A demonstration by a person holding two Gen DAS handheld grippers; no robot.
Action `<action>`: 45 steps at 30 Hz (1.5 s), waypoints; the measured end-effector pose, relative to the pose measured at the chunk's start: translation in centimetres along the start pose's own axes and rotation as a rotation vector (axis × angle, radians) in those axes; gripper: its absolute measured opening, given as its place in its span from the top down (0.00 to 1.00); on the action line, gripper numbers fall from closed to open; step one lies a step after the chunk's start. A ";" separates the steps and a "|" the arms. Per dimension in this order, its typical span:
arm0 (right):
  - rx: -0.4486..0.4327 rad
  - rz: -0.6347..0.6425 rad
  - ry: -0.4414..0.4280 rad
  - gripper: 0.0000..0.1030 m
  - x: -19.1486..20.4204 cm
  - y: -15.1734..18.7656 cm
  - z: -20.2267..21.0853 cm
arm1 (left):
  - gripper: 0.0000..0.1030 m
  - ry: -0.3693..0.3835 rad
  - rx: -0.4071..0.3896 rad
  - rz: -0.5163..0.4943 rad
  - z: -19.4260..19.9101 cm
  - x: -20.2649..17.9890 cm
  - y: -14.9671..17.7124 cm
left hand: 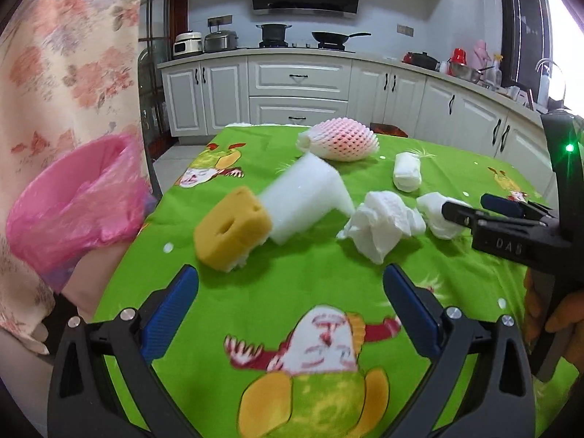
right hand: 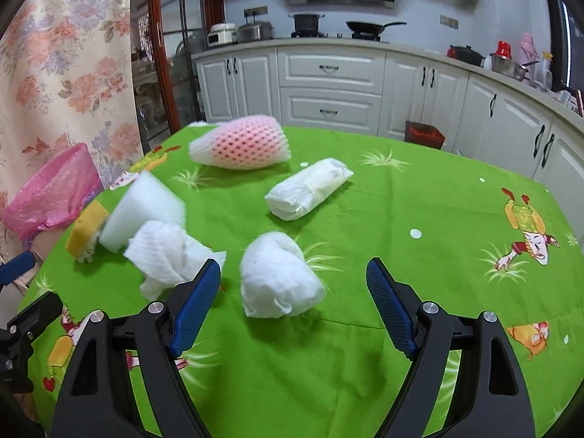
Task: Collect trash
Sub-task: 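Grasp a crumpled white tissue with the right gripper while the left grasps another tissue, then carry both tissues over the pink wastebasket and open both grippers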
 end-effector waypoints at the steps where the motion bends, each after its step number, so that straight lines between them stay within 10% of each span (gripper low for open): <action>1: 0.006 0.004 -0.001 0.25 0.1 0.0 -0.2 | 0.05 0.004 0.002 0.002 -0.6 -0.4 -0.3; 14: 0.027 0.046 -0.044 0.78 -0.3 0.9 -0.3 | 0.05 0.003 0.031 -0.008 -5.7 -3.6 -2.1; 23: -0.014 -0.061 -0.002 0.78 -5.1 1.8 2.2 | 0.19 0.003 0.070 -0.011 -9.3 -6.9 -3.1; 28: -0.023 -0.088 0.010 0.78 -6.5 2.2 3.2 | 0.66 0.015 0.116 -0.015 -10.5 -8.1 -2.7; 31: -0.035 -0.097 0.017 0.78 -6.9 2.3 3.8 | 0.76 0.013 0.087 -0.038 -9.9 -8.6 -2.8; 45: -0.054 -0.094 0.040 0.78 -6.9 3.6 6.9 | 0.78 0.119 0.015 -0.033 -3.6 -10.0 -0.6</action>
Point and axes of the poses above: each gripper's, at about its wrist camera, not at the fingertips, and z roughly against the way its jaws point, x to its left, y to its underside, the point moved 10 cm from there along -z, roughly the way its jaws point, and after that the axes turned 8 degrees about y, right-handed, at the moved point
